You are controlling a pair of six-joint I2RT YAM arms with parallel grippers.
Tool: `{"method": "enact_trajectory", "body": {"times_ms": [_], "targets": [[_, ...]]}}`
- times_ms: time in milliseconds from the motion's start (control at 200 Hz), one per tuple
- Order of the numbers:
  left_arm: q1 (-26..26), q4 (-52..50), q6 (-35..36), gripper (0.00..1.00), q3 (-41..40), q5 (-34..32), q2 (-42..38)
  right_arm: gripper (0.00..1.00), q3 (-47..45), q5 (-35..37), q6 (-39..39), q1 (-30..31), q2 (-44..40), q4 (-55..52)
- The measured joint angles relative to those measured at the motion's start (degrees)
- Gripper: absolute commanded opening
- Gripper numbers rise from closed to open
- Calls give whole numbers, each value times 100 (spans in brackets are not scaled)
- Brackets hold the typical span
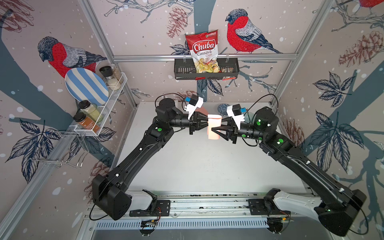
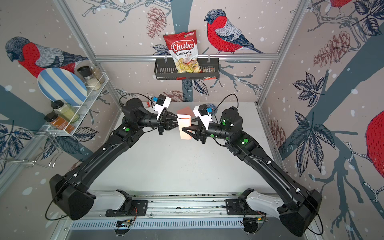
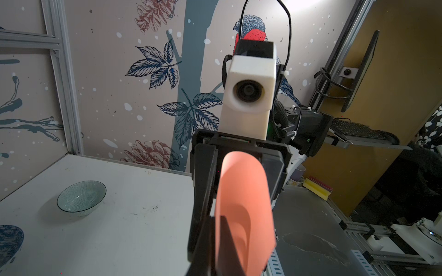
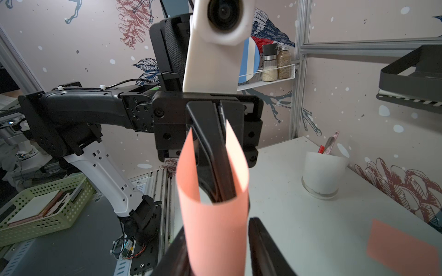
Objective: Fold the square paper along the opposite sides
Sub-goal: Fold the paper.
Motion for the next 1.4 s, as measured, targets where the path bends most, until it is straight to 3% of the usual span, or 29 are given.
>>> {"method": "enact_trajectory", "body": {"times_ms": [1401], "targets": [[0, 7, 2, 0, -57, 35, 0, 31, -11, 2, -4, 33, 48, 107]]}}
